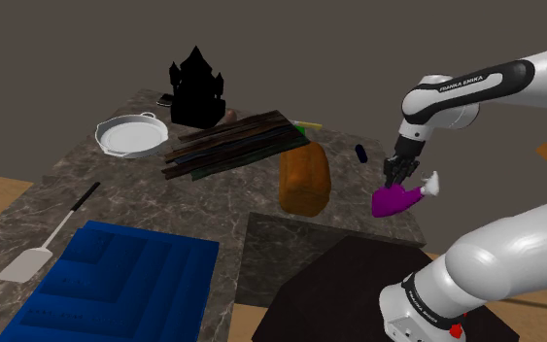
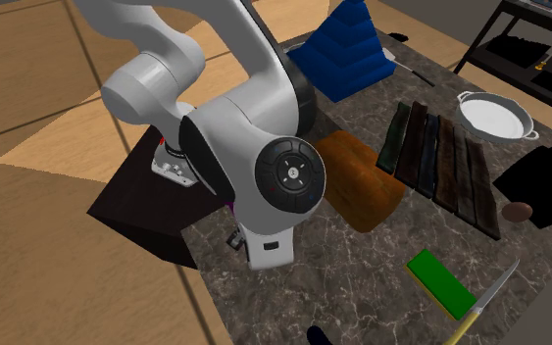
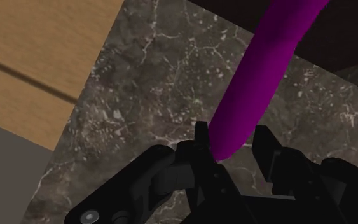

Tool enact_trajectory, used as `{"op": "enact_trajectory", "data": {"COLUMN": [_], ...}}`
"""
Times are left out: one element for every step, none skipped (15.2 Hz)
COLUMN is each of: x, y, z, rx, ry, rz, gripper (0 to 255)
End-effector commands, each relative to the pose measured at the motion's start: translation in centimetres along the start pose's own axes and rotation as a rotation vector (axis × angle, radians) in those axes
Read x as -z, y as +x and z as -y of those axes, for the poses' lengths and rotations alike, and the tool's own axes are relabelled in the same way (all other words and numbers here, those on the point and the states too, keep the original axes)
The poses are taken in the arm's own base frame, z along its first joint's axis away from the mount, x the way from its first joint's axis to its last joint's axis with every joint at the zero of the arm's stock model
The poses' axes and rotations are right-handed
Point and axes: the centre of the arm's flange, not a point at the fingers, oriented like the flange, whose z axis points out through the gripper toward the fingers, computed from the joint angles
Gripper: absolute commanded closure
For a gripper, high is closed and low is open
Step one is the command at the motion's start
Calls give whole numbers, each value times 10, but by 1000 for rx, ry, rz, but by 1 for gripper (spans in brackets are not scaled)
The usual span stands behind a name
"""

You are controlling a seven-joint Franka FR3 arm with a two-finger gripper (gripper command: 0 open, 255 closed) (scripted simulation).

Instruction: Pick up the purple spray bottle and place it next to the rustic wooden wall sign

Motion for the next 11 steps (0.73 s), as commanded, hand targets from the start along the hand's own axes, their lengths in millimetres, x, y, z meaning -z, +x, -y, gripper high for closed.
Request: {"op": "enact_trajectory", "data": {"x": [11, 16, 21, 26, 31, 36, 41, 46, 51, 56, 61], "y": [-4, -5, -7, -8, -10, -12, -13, -15, -17, -18, -20], "z": [0, 1, 1, 2, 2, 3, 3, 3, 4, 4, 5], "rx": [0, 0, 0, 0, 0, 0, 0, 0, 0, 0, 0], "ry": [0, 0, 0, 0, 0, 0, 0, 0, 0, 0, 0], "rz": [1, 1, 1, 1, 1, 1, 1, 1, 1, 1, 1], "gripper": [255, 255, 255, 255, 255, 255, 255, 255, 255, 255, 255]}}
